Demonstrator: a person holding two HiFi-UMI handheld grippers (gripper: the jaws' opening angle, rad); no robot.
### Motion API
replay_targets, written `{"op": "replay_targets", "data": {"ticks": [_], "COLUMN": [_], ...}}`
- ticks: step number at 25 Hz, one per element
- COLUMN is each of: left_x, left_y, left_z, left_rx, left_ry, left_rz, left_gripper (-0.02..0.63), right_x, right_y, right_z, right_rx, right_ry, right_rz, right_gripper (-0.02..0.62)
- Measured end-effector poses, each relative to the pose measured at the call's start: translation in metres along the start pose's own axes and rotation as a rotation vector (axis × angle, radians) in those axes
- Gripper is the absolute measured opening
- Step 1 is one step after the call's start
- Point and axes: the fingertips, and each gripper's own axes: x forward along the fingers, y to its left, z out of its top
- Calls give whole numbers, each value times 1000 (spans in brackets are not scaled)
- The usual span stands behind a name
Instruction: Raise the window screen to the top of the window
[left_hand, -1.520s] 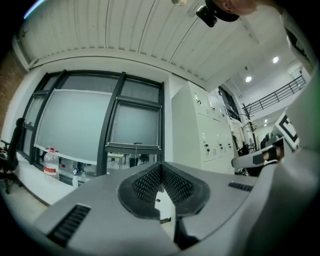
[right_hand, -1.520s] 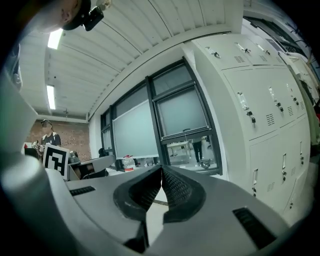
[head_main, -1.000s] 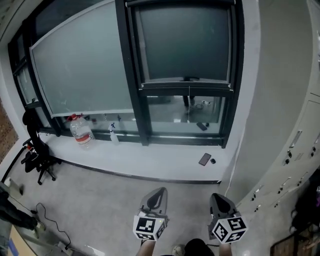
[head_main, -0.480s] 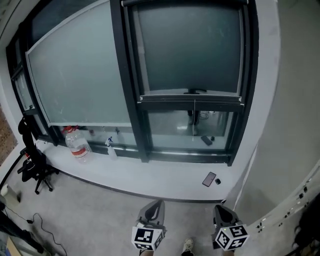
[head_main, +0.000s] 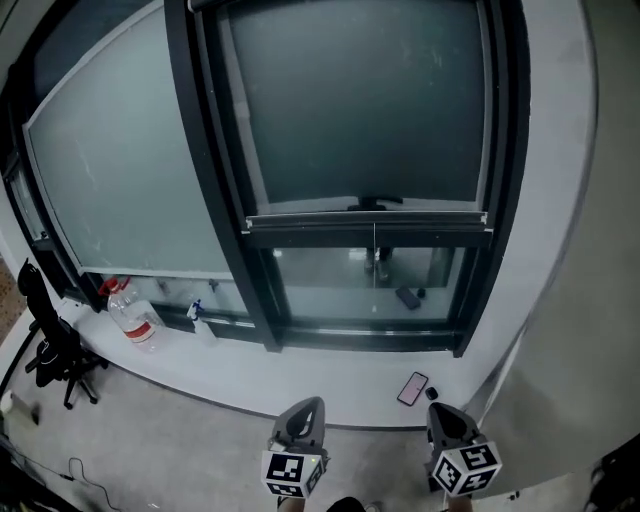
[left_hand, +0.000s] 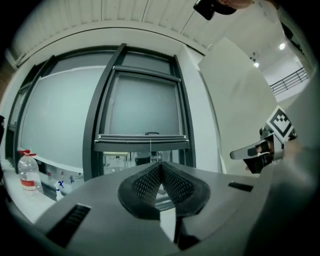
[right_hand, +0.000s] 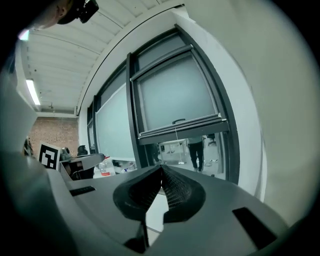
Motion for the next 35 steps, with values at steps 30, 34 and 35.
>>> {"op": "replay_targets", "data": {"ticks": [30,34,35], "left_x": [360,388,395], "left_y": [146,138,138], "left_z": [39,52,55], "left_rx": [126,439,559], "left_ry": [-83,-43,-24], "left_rz": [-89,-132,-138], "left_gripper": [3,4,5], "right_x": [346,363,368], "right_y": [-106,-116,-121], "right_z": [121,140,148], "right_rx": [-94,-330,-428], "right_ry": [-45,-10,6], "right_rz": [14,43,32], "right_gripper": [5,13,46]}}
